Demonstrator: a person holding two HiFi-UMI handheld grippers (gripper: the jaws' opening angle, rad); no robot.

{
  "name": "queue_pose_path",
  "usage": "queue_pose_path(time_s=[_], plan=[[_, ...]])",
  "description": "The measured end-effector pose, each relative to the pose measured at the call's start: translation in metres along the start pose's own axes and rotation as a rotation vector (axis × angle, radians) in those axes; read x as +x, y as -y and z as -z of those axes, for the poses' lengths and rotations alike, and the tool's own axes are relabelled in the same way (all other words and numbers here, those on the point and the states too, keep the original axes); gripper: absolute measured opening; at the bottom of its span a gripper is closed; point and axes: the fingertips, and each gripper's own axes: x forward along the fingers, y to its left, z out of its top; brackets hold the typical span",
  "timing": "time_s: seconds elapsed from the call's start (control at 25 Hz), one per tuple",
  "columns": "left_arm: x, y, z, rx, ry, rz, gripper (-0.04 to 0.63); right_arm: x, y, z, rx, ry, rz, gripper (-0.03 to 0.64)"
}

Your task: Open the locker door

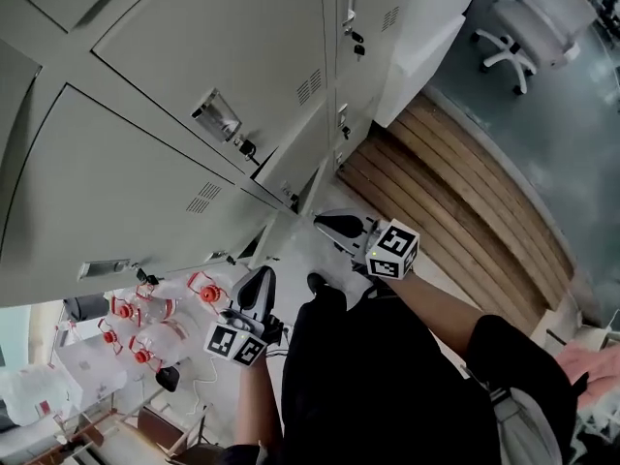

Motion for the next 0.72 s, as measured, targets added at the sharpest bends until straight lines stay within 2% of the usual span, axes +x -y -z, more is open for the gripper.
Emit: queue_pose_path(time_s=[0.12, 0.36, 0.72], plan=[[0.006, -0.008, -0.005, 0.014, -0.025, 0.044, 0.017, 0.008, 0.014, 0.005, 0.001, 0.019, 0.040, 0.014], [0.008, -0.025, 0.006, -0.010, -0.096, 0.085, 0.017, 0.032, 0.036, 0.021, -0.012, 0.012, 0.076, 0.030], [0.010, -0.036, 0.009, 0.003, -0.166, 0.119, 0.017, 0.072, 0.076, 0.069, -0.031, -0.084, 0.103, 0.084]])
